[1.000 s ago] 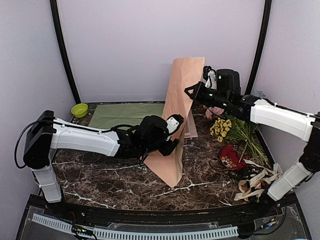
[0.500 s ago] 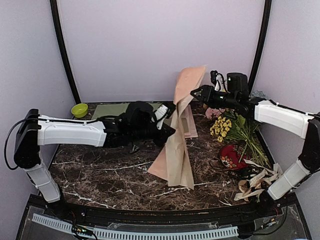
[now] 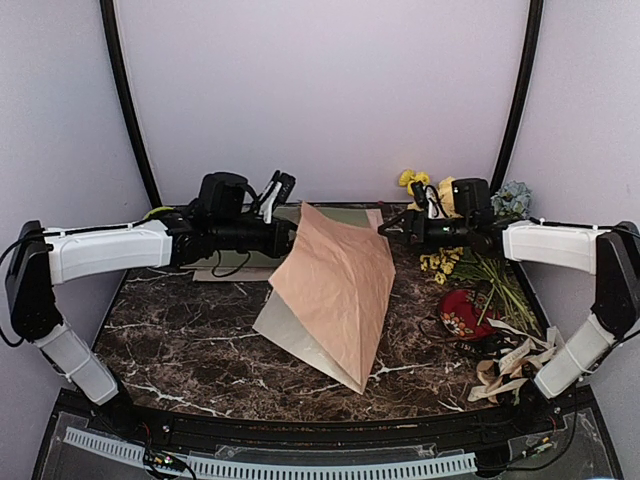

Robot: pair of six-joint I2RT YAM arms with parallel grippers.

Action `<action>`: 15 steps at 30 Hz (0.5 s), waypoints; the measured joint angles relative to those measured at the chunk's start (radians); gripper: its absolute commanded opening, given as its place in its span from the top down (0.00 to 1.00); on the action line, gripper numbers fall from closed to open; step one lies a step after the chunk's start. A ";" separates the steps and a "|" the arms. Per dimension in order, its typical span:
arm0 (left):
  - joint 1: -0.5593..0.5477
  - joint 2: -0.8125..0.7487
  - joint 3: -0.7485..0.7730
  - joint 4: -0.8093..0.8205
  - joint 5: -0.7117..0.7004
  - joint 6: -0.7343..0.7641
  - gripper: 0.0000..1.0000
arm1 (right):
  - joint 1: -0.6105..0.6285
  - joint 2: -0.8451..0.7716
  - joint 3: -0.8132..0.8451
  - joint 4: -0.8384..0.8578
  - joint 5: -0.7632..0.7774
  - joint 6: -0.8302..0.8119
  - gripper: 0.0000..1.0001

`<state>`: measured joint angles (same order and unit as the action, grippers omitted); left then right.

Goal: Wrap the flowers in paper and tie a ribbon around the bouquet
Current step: Pass from the right arm to the left, then unfold the folded wrapping paper at the center of the board.

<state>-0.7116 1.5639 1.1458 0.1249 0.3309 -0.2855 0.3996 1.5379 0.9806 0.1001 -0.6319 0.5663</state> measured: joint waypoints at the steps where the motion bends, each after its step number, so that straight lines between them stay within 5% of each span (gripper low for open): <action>1: -0.003 0.008 0.007 -0.029 0.003 0.016 1.00 | 0.011 0.000 0.008 -0.009 0.006 -0.013 0.21; 9: -0.051 0.035 0.138 -0.264 -0.095 0.238 1.00 | 0.169 0.000 0.220 -0.203 0.126 -0.083 0.25; 15: -0.109 0.035 0.287 -0.438 -0.462 0.511 1.00 | 0.169 0.012 0.224 -0.228 0.193 -0.052 0.25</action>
<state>-0.8204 1.5990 1.4330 -0.3130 -0.1310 0.2253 0.5686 1.5501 1.2049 -0.1276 -0.4389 0.5140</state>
